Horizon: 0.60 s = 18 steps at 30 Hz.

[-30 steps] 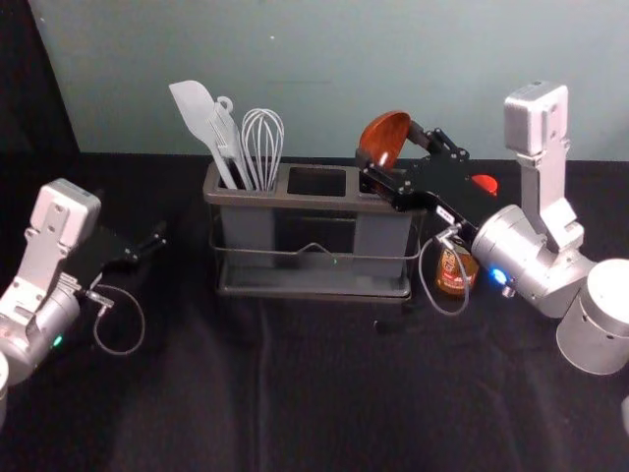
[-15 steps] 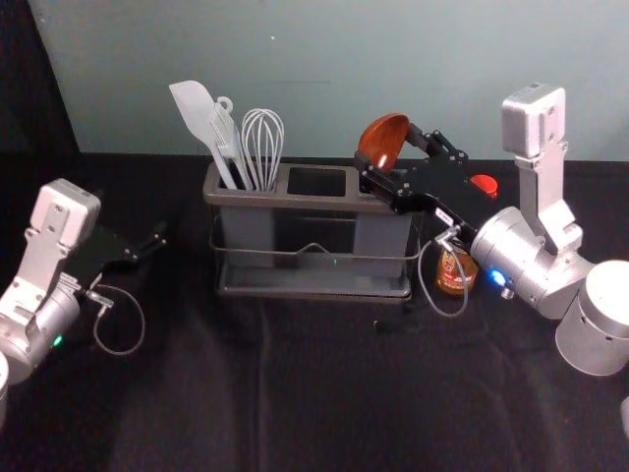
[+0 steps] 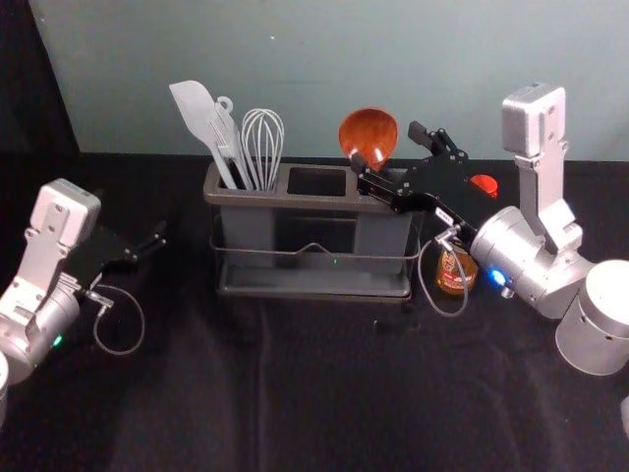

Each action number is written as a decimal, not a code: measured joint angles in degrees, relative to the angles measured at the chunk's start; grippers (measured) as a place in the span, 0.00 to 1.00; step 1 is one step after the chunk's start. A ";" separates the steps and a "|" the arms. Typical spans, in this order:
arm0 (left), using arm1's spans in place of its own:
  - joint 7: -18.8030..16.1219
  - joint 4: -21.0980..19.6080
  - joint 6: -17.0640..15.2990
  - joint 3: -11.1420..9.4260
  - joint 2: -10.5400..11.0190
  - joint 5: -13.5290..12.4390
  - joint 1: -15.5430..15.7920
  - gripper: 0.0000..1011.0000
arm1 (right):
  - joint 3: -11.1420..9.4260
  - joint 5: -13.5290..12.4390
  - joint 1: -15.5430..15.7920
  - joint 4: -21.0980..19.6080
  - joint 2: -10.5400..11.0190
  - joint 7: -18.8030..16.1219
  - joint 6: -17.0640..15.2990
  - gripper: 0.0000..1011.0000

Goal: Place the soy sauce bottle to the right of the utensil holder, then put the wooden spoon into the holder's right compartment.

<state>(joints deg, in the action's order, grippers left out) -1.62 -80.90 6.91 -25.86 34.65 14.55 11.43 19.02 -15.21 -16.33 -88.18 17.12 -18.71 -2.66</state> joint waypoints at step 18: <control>0.00 0.00 0.00 0.00 0.00 0.00 0.00 0.99 | -0.47 2.36 1.31 -4.02 0.53 1.05 1.30 0.99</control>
<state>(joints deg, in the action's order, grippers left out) -1.62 -80.90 6.91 -25.86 34.65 14.55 11.43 18.55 -12.85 -15.03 -92.21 17.65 -17.66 -1.36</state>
